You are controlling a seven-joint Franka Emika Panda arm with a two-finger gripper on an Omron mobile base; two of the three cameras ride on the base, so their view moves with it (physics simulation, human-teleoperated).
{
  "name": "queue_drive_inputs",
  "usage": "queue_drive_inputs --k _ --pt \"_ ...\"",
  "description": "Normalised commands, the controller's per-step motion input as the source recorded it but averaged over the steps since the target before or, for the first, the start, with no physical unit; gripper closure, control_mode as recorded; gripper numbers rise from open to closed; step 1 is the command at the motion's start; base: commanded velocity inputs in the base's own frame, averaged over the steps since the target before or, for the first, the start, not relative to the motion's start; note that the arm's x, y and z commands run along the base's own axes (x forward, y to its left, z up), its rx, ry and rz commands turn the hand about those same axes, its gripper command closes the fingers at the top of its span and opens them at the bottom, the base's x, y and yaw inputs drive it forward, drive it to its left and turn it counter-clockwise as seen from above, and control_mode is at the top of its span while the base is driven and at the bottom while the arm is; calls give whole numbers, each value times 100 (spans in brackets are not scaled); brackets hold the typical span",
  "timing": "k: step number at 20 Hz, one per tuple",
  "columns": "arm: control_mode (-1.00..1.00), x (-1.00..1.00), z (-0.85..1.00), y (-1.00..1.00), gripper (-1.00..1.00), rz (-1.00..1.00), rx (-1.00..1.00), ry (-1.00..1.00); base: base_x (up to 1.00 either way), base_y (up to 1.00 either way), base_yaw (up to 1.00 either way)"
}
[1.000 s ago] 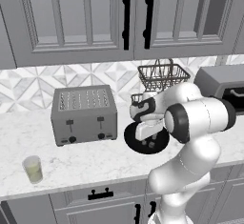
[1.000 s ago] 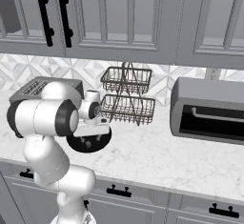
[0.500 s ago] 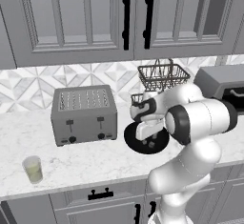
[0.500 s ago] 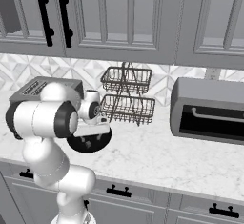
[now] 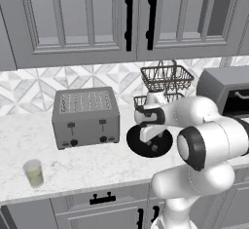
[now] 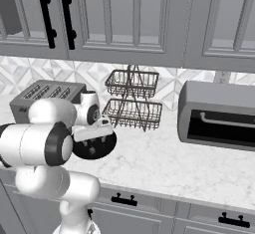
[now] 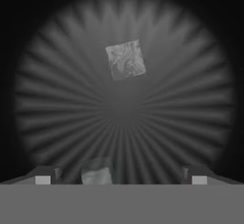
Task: Grab a lemon wedge from the fridge and one ice cube from the ice bowl, and put them in the glass of lemonade.
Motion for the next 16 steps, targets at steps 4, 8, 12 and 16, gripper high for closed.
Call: queue_drive_inputs --k 4,8,12,16 --pt "-100 2 -5 0 -100 0 -1 0 0 0 0" --pt "-100 0 -31 0 -100 0 0 0 0 0 0" --pt "-100 -19 -9 0 -100 0 0 -5 0 0 0" --pt "-100 -58 0 0 -100 0 0 -14 0 0 0"
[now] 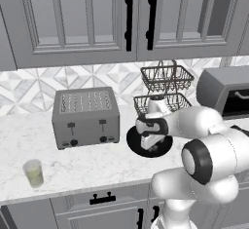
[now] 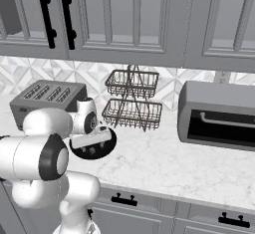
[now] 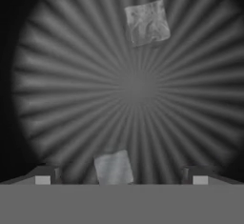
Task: Grab a lemon wedge from the fridge and one ice cube from the ice bowl, and put them in the glass of lemonade.
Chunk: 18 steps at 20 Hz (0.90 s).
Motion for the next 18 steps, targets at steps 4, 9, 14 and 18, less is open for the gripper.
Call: queue_drive_inputs --k 4,9,14,18 --pt "-100 -2 0 0 -100 0 0 0 0 0 0" --pt "-100 11 0 0 -100 0 0 0 0 0 0" --pt "-100 5 -11 0 -100 0 0 0 0 0 0" --pt "-100 0 -33 0 -100 0 0 0 0 0 0"
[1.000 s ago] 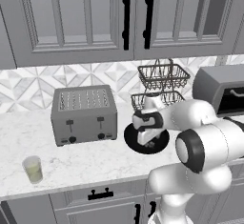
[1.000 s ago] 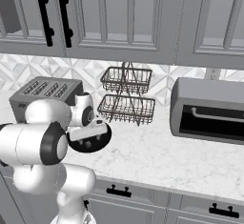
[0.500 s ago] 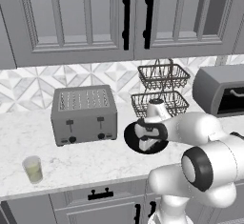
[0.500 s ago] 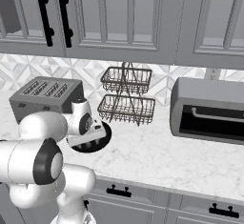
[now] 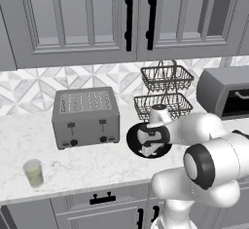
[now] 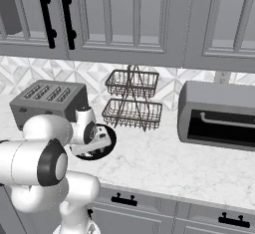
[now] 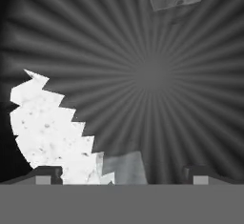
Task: Grab a lemon wedge from the fridge and one ice cube from the ice bowl, and put them in the glass of lemonade.
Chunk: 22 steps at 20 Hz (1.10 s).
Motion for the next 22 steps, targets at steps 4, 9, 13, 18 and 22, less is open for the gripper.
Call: queue_drive_inputs --k 4,9,13,18,22 --pt "-100 0 -18 0 -100 0 0 0 0 0 0" --pt "-100 0 0 0 100 0 0 0 0 0 0" --pt "-100 0 0 0 100 0 0 0 0 0 0" --pt "-100 0 0 0 100 0 0 0 0 0 0" --pt "-100 -8 14 0 100 -1 -7 0 0 0 0"
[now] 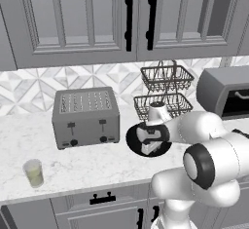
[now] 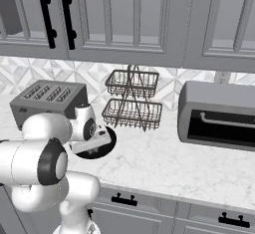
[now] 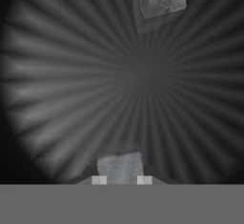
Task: Grab a lemon wedge from the fridge and one ice cube from the ice bowl, and put them in the glass of lemonade.
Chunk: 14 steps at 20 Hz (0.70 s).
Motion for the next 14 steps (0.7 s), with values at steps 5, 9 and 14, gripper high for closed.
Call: queue_drive_inputs --k 5,9,14 --pt "-100 -44 92 1 100 0 -7 -13 0 0 0" --pt "-100 -29 100 5 100 0 -6 -24 0 0 0" --pt "-100 -29 47 3 100 4 8 -22 0 0 0"
